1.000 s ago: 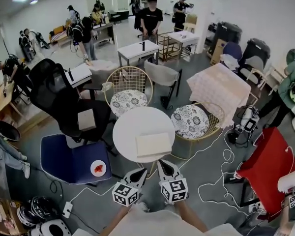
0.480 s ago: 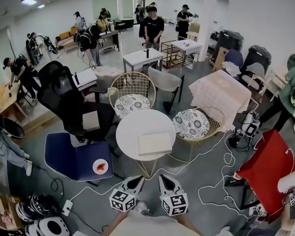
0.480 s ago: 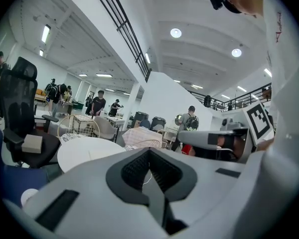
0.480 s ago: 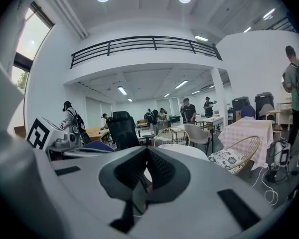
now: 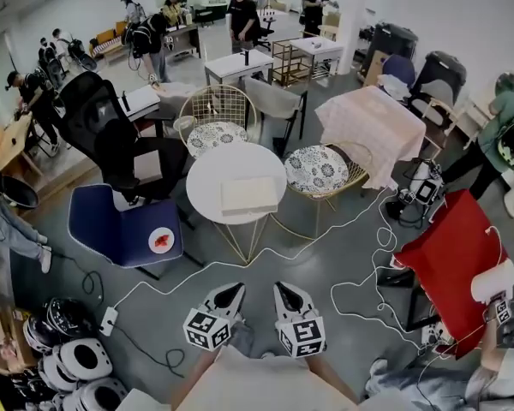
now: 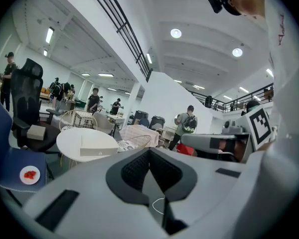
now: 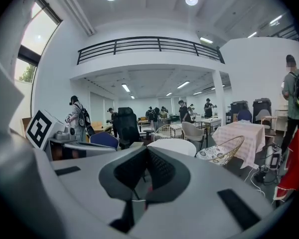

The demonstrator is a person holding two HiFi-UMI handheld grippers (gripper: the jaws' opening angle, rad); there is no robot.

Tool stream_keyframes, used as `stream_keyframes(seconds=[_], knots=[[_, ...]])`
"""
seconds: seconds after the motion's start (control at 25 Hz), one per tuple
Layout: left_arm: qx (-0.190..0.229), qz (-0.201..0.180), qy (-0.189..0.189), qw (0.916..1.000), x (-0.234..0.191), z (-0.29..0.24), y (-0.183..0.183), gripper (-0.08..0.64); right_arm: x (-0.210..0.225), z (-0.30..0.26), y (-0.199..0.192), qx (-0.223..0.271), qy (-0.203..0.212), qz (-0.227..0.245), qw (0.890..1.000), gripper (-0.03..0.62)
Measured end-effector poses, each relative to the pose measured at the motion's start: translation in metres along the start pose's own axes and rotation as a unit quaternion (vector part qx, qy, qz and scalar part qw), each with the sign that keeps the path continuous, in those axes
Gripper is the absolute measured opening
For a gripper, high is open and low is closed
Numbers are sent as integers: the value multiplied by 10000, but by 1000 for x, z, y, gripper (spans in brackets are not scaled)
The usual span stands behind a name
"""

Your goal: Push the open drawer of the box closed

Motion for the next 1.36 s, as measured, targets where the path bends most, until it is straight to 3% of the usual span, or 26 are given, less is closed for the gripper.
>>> stream_keyframes(seconds=[0.2,0.52,1.36], knots=[[-21,-27,61,10000,35,33,-20,12,-15,41,-15,-50,-1,27,10000,17],[122,-135,148,9997,55,63,-24,12,-33,65,-20,9,115,99,9999,15],[166,-98,50,9998,66,77,-38,12,-50,79,-34,-59,124,281,9995,15]])
Point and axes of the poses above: the fingertips, and each gripper's own axes: z backward along the fingers, x to its right, y out of its top, the point moved 6 cm from there along z, backward along the fingers, and after that the axes turned 4 degrees about x, right-handed, at the moved point
